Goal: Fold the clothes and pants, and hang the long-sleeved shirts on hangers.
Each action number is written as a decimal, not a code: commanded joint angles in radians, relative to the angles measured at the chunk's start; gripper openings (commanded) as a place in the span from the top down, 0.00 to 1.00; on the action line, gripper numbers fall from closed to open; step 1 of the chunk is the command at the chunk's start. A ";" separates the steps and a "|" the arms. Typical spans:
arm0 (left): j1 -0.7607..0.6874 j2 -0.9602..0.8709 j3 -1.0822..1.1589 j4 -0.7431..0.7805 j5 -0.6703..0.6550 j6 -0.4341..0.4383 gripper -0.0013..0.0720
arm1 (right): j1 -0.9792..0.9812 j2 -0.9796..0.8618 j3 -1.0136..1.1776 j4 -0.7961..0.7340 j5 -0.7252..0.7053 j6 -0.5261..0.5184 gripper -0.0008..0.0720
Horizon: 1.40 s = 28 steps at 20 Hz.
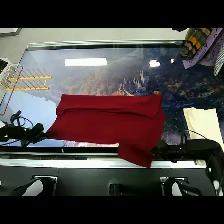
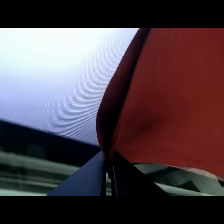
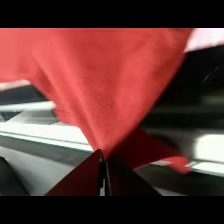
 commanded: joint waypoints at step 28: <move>-0.281 -0.873 1.036 0.098 0.093 -0.066 0.97 | 0.137 -0.902 0.870 -0.082 0.486 -0.034 0.95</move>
